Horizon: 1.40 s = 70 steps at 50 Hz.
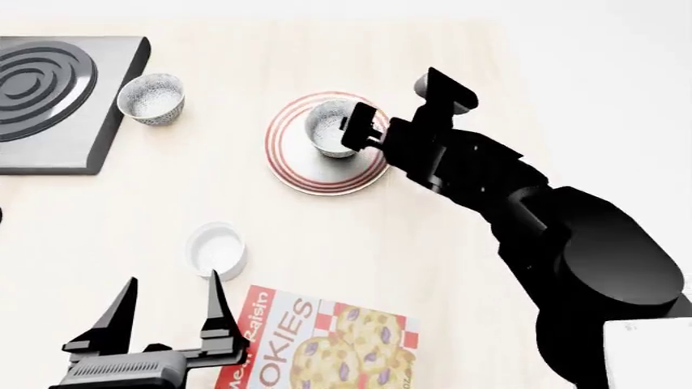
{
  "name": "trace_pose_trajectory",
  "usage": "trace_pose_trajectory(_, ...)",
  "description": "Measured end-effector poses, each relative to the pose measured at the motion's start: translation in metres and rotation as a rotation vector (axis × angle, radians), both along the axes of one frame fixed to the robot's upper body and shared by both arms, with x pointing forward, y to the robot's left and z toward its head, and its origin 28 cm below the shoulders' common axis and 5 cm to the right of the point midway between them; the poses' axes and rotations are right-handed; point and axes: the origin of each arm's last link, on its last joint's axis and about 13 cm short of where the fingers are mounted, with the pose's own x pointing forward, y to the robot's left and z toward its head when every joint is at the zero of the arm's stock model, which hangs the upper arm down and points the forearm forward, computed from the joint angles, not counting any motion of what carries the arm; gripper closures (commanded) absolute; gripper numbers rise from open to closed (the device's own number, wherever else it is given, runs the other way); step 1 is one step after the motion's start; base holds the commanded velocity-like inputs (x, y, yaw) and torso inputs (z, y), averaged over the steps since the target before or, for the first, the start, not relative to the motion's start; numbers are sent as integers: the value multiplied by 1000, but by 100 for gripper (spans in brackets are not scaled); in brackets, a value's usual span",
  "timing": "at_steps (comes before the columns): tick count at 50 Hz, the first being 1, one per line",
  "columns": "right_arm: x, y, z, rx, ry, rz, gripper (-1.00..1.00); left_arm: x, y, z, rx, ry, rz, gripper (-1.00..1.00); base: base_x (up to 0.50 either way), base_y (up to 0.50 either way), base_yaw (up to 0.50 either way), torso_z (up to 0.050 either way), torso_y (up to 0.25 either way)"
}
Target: Pick the akita bowl next to the cookies box and place it on the plate.
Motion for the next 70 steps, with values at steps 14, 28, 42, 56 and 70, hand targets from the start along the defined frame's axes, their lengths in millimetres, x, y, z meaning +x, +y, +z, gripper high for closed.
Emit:
trace_pose_trajectory(14,3,13,29,-102,-183,91,-100,1,0,-1,-1,1,-5,-100,0,0,0,0,0)
trace_pose_trajectory(28,-23,30,36,-461,-493,32,-100,3,-1,0,4,-6,-11,-100,0,0,0,0,0)
trace_pose_trajectory(42,-132,-6,-24,-726,-930,-58,-100,6,1,12,10,-79,23,-100,0,0,0,0,0)
trace_pose_trajectory(56,-242,-63,-33,-612,-1164,-434,-100,10,17,52,-64,-304,134,-100,0,0,0,0,0)
trace_pose_trajectory(70,-289,-82,-27,-547,-1272,-686,-100,11,28,73,-128,-429,184,-100,0,0,0,0,0)
